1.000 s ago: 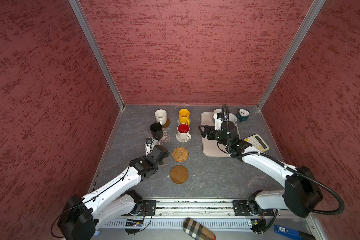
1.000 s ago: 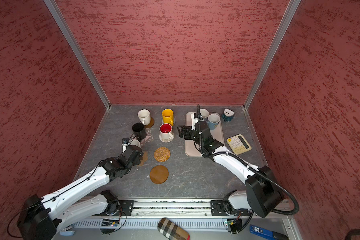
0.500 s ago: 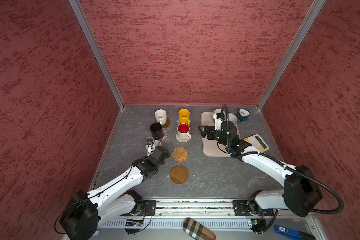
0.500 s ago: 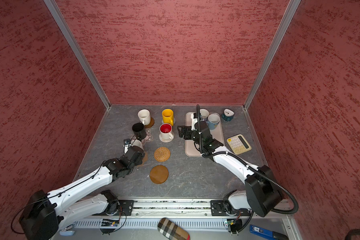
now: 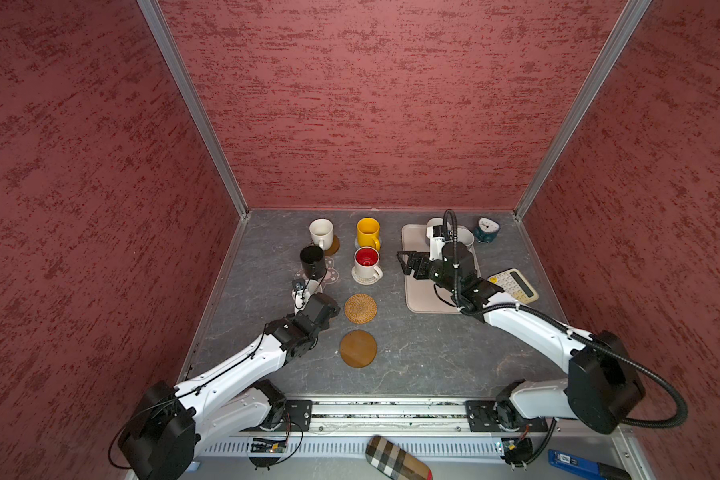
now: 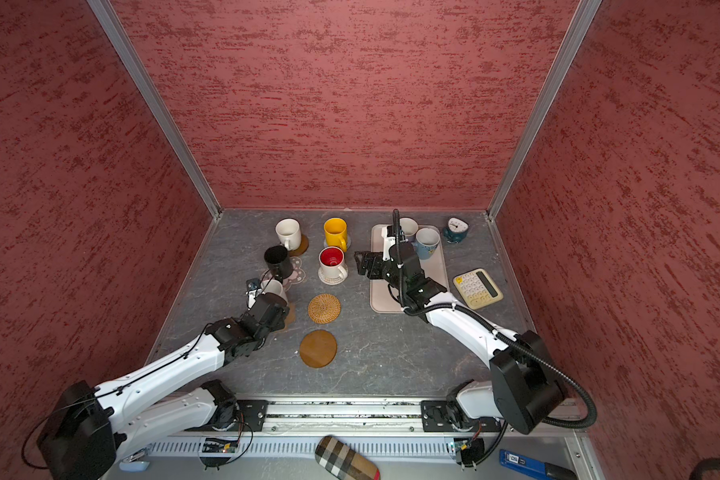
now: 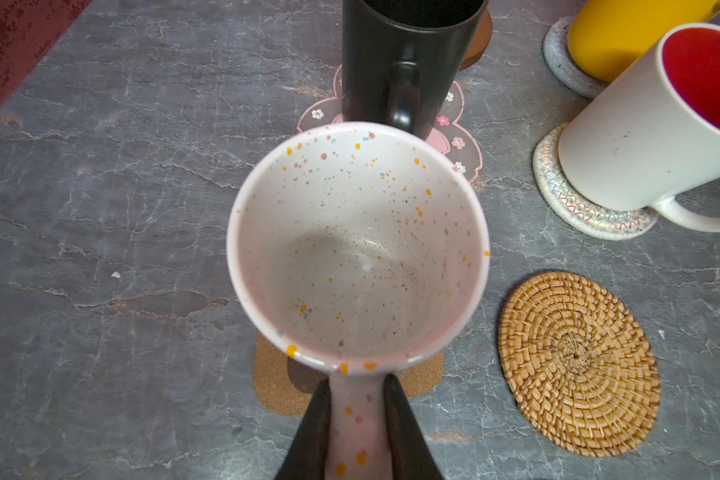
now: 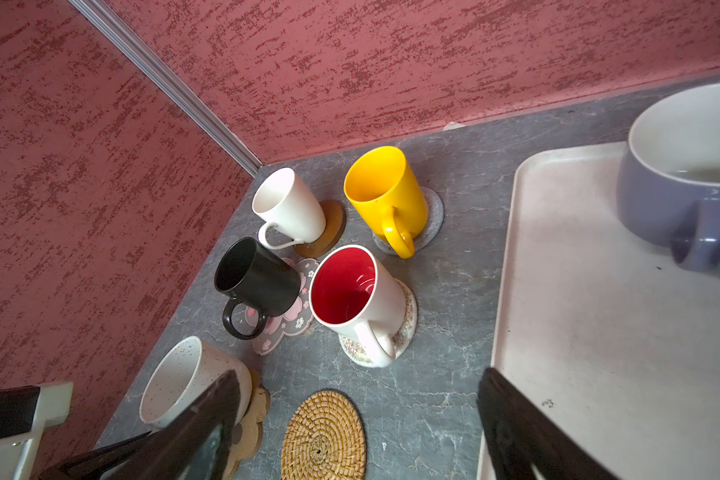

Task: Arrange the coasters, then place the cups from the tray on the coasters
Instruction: 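Lower the speckled white mug onto the paw-print cork coaster with the left gripper, then open the left gripper while the right gripper descends into the blue floral mug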

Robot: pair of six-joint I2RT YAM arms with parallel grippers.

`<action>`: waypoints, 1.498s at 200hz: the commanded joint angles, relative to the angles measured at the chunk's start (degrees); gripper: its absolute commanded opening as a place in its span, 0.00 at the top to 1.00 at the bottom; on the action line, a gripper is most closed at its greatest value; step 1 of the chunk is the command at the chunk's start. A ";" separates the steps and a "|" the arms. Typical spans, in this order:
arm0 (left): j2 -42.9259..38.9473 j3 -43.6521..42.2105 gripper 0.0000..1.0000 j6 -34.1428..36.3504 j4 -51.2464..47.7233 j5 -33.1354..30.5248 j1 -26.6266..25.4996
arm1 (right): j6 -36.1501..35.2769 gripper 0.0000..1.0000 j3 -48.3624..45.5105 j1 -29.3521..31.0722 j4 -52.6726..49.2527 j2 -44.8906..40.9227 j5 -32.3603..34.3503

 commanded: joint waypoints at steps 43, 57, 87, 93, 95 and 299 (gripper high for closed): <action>-1.24 0.10 0.61 -0.77 2.69 -2.36 -0.34 | -0.43 0.10 0.24 0.24 2.03 -0.52 1.05; -1.19 0.23 0.57 -0.72 2.76 -2.30 -0.29 | -0.52 0.10 0.20 0.24 1.95 -0.66 1.13; -1.08 0.50 0.47 -0.38 2.63 -2.25 -0.29 | -0.61 0.10 0.07 0.18 2.05 -0.58 1.18; -1.10 0.62 0.43 -0.29 2.62 -2.22 -0.27 | -0.61 0.10 0.06 0.23 2.11 -0.58 1.13; -1.12 0.62 0.42 -0.22 2.62 -2.21 -0.28 | -0.61 0.10 0.06 0.20 2.12 -0.55 1.13; -7.65 5.19 0.00 0.82 -5.23 -3.61 -3.92 | -0.06 0.09 -0.19 0.24 -0.39 -2.11 4.31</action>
